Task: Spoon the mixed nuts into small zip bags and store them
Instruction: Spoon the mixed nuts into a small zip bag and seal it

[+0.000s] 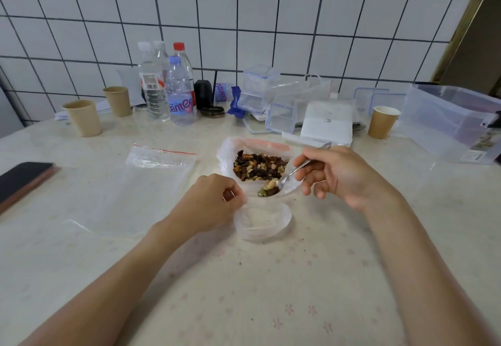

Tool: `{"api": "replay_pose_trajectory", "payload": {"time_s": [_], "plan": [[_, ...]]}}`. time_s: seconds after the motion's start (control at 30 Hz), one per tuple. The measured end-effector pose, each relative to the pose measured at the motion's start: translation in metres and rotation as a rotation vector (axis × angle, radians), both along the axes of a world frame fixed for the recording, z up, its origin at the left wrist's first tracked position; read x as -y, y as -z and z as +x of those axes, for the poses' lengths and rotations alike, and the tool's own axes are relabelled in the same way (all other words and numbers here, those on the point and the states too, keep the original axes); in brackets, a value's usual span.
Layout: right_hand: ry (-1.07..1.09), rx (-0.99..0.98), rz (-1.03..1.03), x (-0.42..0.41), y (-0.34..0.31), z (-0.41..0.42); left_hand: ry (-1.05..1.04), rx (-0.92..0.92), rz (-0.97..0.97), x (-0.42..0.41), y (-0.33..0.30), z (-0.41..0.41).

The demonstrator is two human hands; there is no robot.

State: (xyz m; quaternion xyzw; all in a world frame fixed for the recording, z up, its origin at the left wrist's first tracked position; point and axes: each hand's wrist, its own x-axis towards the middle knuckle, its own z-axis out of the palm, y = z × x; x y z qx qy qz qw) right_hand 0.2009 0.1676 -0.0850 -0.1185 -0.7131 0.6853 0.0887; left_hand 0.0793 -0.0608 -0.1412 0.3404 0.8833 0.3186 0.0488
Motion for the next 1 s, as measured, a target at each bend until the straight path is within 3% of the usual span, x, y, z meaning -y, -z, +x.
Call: {"api": "replay_pose_trajectory", "payload": {"time_s": [0.27, 0.5, 0.7, 0.8, 0.93, 1.0], "plan": [[-0.259, -0.044, 0.553, 0.021, -0.005, 0.012, 0.044, 0.213, 0.202, 0.001, -0.01, 0.004], [-0.283, -0.083, 0.693, 0.022, -0.004, 0.016, 0.052, 0.058, 0.241, 0.003, -0.015, 0.007], [-0.129, -0.259, 0.566, 0.015, -0.008, 0.012, 0.07, -0.002, 0.216, 0.002, -0.01, 0.005], [-0.042, -0.296, 0.37, 0.013, -0.005, 0.005, 0.071, -0.015, 0.202, 0.002, -0.008, 0.004], [0.17, -0.255, 0.074, 0.012, 0.005, -0.006, -0.094, -0.03, 0.236, 0.001, -0.008, -0.006], [0.278, -0.224, 0.02, 0.01, 0.009, -0.01, -0.218, -0.029, 0.254, 0.002, -0.005, -0.014]]}}
